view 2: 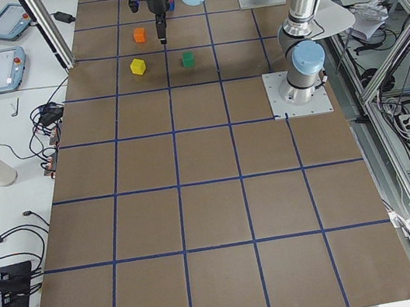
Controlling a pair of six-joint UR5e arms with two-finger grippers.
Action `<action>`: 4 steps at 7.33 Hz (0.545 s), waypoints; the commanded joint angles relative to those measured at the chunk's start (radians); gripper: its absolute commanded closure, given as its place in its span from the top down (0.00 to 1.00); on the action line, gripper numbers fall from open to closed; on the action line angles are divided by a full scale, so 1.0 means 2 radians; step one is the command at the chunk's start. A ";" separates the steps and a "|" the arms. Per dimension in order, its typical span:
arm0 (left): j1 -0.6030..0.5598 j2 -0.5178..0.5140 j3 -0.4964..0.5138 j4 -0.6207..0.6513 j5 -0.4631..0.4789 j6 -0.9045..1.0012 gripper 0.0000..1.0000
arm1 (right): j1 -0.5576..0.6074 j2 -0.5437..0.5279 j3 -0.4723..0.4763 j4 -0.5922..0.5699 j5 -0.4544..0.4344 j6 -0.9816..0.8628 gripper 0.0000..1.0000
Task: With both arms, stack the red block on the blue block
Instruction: 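Open the right gripper and lift it off the red cube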
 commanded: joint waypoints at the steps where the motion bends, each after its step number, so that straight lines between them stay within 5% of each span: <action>1: 0.000 0.003 0.005 0.001 -0.001 -0.001 1.00 | 0.023 -0.049 -0.082 0.102 0.033 0.030 1.00; 4: -0.006 -0.005 0.041 -0.010 -0.003 -0.002 1.00 | 0.087 -0.046 -0.124 0.155 0.041 0.076 1.00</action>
